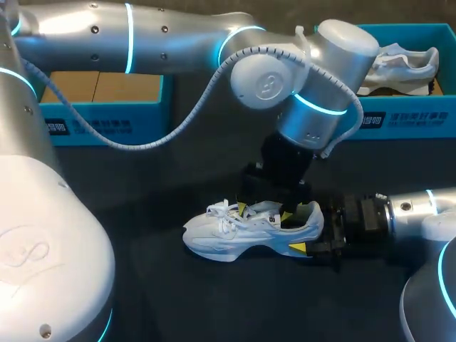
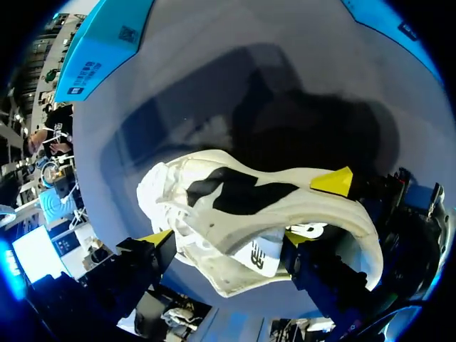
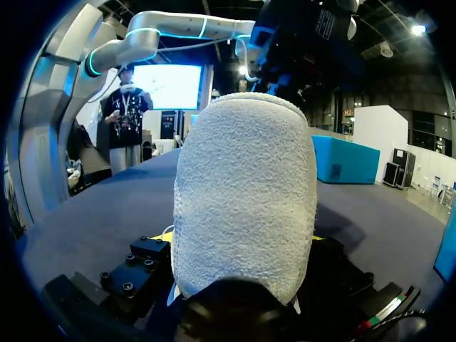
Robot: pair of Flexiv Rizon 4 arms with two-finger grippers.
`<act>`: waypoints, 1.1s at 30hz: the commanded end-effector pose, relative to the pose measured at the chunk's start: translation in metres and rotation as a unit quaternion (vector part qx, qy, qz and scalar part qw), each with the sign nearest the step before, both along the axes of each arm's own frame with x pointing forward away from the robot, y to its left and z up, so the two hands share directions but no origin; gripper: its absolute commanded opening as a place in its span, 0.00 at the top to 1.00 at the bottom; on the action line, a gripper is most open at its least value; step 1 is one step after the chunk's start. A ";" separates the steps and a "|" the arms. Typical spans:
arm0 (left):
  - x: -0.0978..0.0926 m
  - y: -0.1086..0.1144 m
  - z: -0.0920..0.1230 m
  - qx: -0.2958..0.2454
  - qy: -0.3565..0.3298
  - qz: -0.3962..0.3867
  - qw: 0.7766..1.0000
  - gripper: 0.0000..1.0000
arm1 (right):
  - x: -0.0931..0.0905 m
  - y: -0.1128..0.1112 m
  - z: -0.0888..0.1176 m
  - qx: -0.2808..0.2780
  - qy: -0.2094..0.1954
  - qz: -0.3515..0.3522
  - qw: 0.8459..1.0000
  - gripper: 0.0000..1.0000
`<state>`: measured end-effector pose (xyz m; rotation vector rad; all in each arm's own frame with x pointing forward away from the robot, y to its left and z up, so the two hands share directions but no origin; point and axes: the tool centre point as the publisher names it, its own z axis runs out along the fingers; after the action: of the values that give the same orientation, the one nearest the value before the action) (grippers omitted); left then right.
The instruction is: Take the shoe out of the shoebox, open the shoe tongue, remove and reinsert the insole, then place the shoe into the shoebox
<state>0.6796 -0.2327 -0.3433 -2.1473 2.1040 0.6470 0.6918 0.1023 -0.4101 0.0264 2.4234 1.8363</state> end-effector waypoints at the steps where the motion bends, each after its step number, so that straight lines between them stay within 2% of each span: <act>1: -0.002 0.007 0.001 -0.001 0.000 0.002 1.000 0.20 | -0.002 0.001 0.001 -0.002 0.000 -0.001 1.000 1.00; 6: -0.004 0.013 0.006 -0.004 -0.004 0.005 1.000 0.26 | -0.002 0.001 0.001 -0.002 0.000 -0.001 1.000 1.00; 9: -0.004 0.018 0.011 -0.019 -0.005 0.011 1.000 0.35 | -0.002 0.001 0.001 -0.002 0.000 -0.001 1.000 1.00; 18: -0.006 0.025 0.018 -0.048 -0.005 0.012 0.999 0.48 | -0.002 0.001 0.001 -0.002 0.000 -0.001 1.000 1.00; 22: -0.007 0.026 0.018 -0.054 -0.004 0.013 0.998 0.50 | -0.002 0.001 0.001 -0.002 0.000 -0.001 1.000 1.00; 29: -0.012 0.013 0.011 -0.040 -0.012 -0.001 0.999 0.42 | -0.002 0.001 0.001 -0.002 0.000 -0.001 1.000 1.00; 33: -0.012 0.009 0.006 -0.025 -0.017 -0.004 1.000 0.44 | -0.002 0.001 0.001 -0.002 0.000 -0.001 1.000 1.00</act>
<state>0.6685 -0.2142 -0.3335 -2.1812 2.1524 0.5307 0.6918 0.1023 -0.4100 0.0263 2.4233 1.8363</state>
